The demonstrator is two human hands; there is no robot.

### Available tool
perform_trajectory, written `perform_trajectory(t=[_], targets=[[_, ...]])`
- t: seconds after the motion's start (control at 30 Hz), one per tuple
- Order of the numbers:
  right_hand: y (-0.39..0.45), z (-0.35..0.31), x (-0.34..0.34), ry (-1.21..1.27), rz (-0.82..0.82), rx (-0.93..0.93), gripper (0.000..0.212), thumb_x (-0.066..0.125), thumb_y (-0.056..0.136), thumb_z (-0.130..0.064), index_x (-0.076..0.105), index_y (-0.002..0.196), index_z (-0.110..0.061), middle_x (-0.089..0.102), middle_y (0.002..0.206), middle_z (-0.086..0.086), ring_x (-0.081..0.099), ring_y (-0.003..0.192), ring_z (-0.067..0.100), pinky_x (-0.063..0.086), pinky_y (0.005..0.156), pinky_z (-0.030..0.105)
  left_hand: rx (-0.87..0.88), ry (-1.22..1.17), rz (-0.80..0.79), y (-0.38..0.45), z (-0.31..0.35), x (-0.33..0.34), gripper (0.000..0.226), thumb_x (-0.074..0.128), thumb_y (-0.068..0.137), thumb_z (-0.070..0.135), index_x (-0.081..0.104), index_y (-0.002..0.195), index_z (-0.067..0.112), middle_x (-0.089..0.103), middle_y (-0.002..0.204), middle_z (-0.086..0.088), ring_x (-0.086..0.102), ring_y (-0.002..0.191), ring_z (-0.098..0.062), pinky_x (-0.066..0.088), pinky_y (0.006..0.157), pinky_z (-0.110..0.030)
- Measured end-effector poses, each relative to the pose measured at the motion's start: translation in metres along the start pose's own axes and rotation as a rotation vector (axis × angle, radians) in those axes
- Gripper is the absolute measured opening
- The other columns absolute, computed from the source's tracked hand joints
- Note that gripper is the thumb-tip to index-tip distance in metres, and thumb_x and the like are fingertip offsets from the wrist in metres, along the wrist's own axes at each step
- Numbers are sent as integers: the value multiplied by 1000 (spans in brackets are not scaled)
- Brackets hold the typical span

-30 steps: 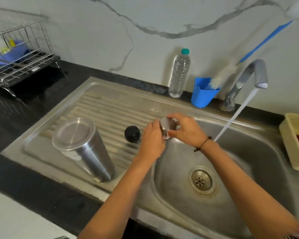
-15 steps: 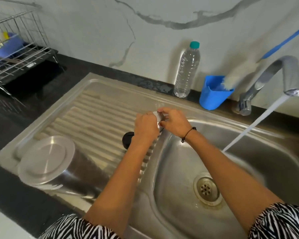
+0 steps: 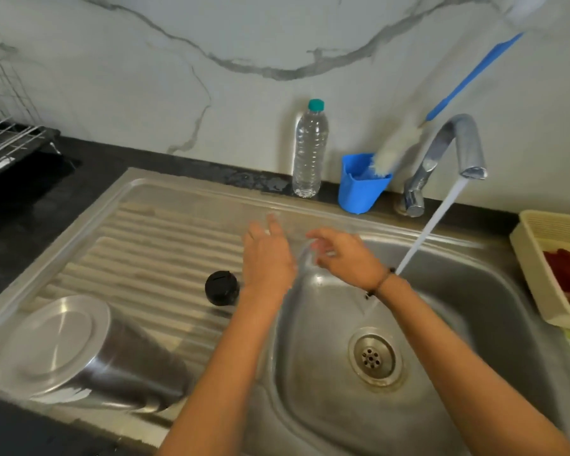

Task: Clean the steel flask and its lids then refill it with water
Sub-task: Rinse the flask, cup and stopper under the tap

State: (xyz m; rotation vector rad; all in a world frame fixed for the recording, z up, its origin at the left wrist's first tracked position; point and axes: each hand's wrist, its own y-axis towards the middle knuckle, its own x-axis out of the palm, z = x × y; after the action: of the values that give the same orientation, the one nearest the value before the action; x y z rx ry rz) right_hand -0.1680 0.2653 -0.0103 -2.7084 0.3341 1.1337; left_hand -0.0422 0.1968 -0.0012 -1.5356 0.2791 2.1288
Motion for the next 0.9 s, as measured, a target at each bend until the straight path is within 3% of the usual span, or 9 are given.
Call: perform_trajectory(t=[0.1, 0.2, 0.3, 0.43, 0.57, 0.67, 0.77, 0.9], targets=[[-46, 23, -34, -153, -78, 105, 41, 59, 88, -9, 53, 128, -12, 60, 120, 8, 55, 112, 20, 41, 98, 28, 128, 58, -29, -15, 31, 7, 69, 54, 94, 31, 18, 148, 8, 18, 149, -25, 31, 130, -39, 27, 107, -39], [-73, 43, -72, -350, -187, 261, 35, 56, 90, -13, 56, 125, -13, 58, 123, 7, 53, 113, 19, 39, 95, 25, 265, 71, -126, -21, 65, 13, 64, 55, 94, 33, 25, 145, 10, 23, 146, -22, 32, 131, -37, 32, 106, -40], [-71, 56, -108, -502, -69, 329, 26, 53, 89, -13, 63, 112, -8, 62, 115, 11, 57, 104, 25, 44, 90, 31, 340, 59, -226, -18, 97, 14, 63, 57, 94, 32, 28, 145, 10, 18, 151, -19, 28, 136, -36, 34, 107, -43], [-45, 58, -138, -403, 186, 281, 20, 52, 90, -15, 65, 98, -2, 65, 100, 16, 55, 84, 25, 42, 74, 29, 417, 61, -259, -8, 128, 14, 48, 58, 93, 31, 41, 132, 9, 31, 136, -17, 42, 122, -35, 40, 95, -41], [-3, 74, -145, -468, 177, 288, 27, 55, 91, -27, 62, 105, -5, 63, 107, 14, 58, 93, 30, 37, 72, 26, 441, 59, -249, 6, 148, 20, 49, 58, 92, 31, 40, 133, 10, 33, 134, -15, 42, 121, -32, 42, 94, -40], [20, 92, -138, -383, 156, 302, 28, 56, 89, -19, 61, 112, -4, 63, 110, 17, 60, 97, 30, 48, 83, 31, 436, 50, -258, 15, 152, 29, 51, 57, 92, 32, 41, 135, 11, 34, 134, -14, 40, 125, -32, 41, 98, -41], [27, 103, -128, -235, 149, 248, 31, 53, 89, -9, 56, 120, -7, 60, 113, 13, 58, 102, 28, 47, 92, 36, 425, 20, -279, 18, 155, 39, 45, 57, 93, 30, 45, 132, 10, 37, 133, -14, 44, 120, -32, 43, 99, -41], [21, 120, -116, 204, 335, 257, 30, 52, 85, 2, 59, 109, -14, 57, 101, 0, 55, 95, 17, 43, 77, 23, 420, 1, -306, 18, 158, 54, 42, 57, 93, 29, 48, 129, 8, 40, 131, -15, 47, 116, -31, 45, 97, -41]])
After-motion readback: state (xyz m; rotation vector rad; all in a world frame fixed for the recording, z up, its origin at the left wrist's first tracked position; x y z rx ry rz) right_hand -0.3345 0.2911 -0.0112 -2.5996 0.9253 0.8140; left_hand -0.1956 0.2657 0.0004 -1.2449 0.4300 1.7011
